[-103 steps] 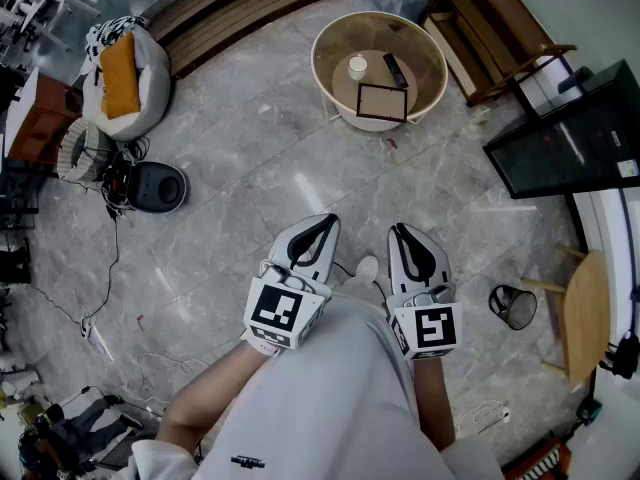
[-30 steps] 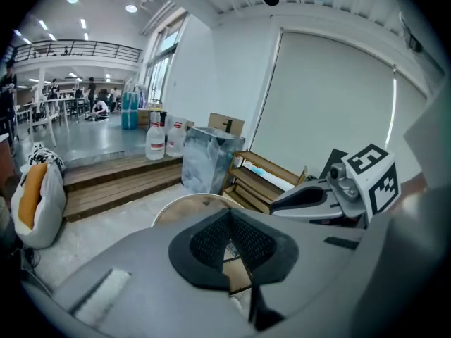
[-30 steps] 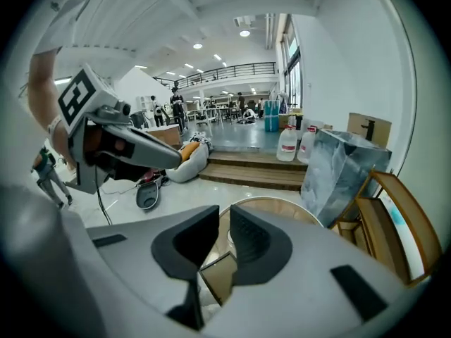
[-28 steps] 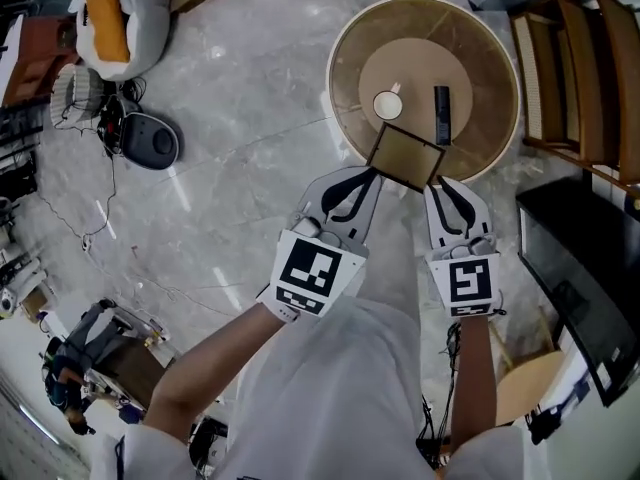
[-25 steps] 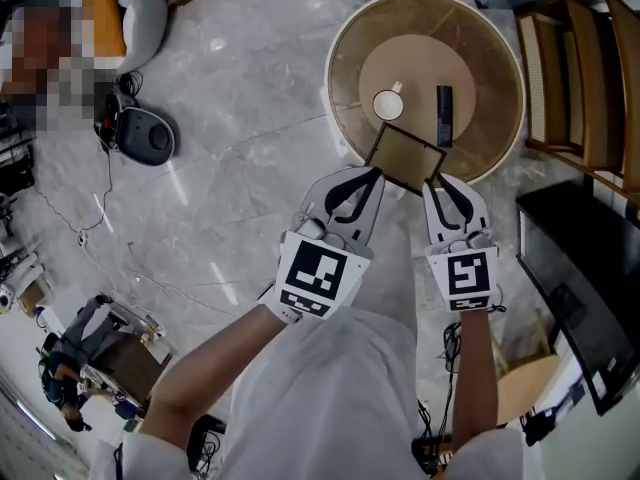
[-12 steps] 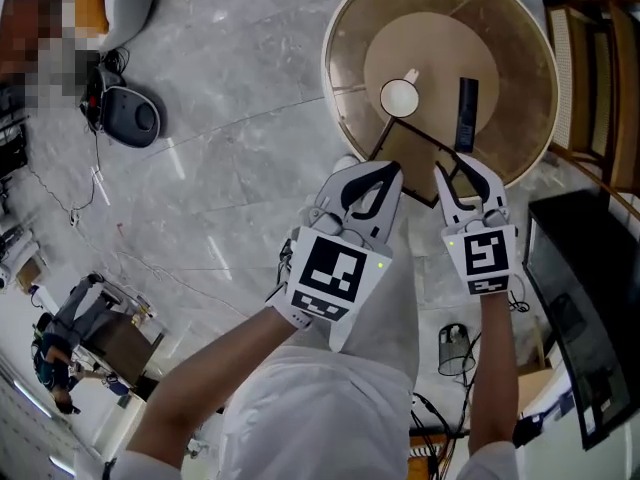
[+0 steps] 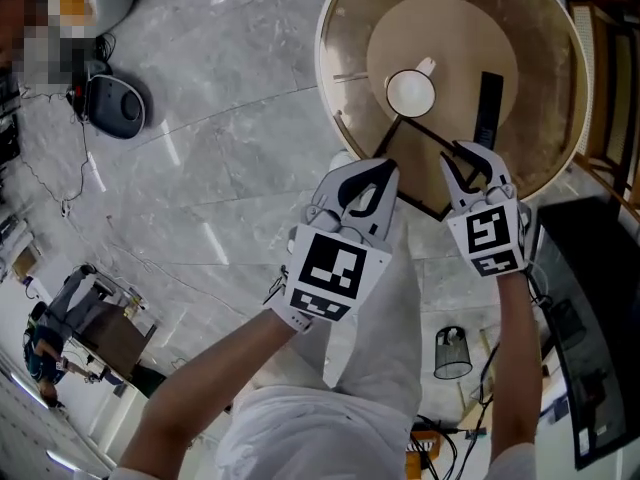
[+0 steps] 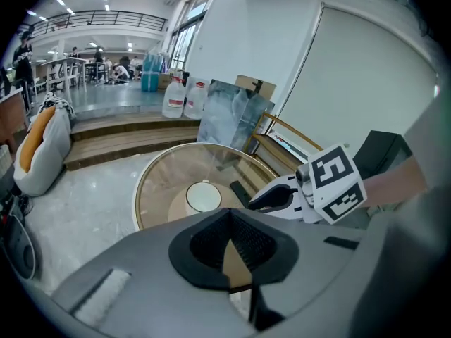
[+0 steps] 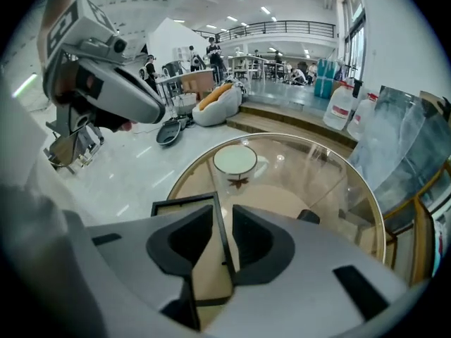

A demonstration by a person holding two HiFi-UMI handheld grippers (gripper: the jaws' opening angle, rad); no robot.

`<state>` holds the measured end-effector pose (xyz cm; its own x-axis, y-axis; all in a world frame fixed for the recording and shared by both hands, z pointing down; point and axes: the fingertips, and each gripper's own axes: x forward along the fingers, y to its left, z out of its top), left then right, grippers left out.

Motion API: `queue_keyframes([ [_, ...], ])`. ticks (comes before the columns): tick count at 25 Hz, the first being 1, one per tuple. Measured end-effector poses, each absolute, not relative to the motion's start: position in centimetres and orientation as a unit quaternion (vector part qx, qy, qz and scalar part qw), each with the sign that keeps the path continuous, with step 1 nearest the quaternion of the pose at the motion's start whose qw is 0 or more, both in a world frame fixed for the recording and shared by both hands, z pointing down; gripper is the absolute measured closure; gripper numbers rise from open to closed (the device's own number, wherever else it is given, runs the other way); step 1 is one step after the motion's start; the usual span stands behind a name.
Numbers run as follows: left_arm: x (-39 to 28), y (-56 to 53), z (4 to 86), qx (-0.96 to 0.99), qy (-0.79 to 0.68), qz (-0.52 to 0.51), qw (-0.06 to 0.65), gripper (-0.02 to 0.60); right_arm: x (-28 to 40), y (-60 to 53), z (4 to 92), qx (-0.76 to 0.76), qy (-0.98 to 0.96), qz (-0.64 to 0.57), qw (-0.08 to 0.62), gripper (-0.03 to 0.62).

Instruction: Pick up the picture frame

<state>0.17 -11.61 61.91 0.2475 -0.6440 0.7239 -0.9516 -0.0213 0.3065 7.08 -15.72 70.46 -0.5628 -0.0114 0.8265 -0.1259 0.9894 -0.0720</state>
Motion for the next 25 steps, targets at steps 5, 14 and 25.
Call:
queue_keyframes([
  [5, 0.0, -11.1, 65.3, 0.68, -0.58, 0.199, 0.402, 0.578, 7.1, -15.7, 73.9, 0.013, -0.875, 0.052, 0.481, 0.519],
  [14, 0.3, -10.6, 69.6, 0.672, -0.577, 0.203, 0.417, 0.578, 7.2, -14.8, 79.5, -0.052, -0.85, 0.042, 0.522, 0.513],
  [25, 0.8, -10.1, 70.0, 0.681, -0.568, 0.212, 0.41, 0.578, 7.2, -14.4, 81.1, -0.094, -0.832, 0.124, 0.532, 0.508],
])
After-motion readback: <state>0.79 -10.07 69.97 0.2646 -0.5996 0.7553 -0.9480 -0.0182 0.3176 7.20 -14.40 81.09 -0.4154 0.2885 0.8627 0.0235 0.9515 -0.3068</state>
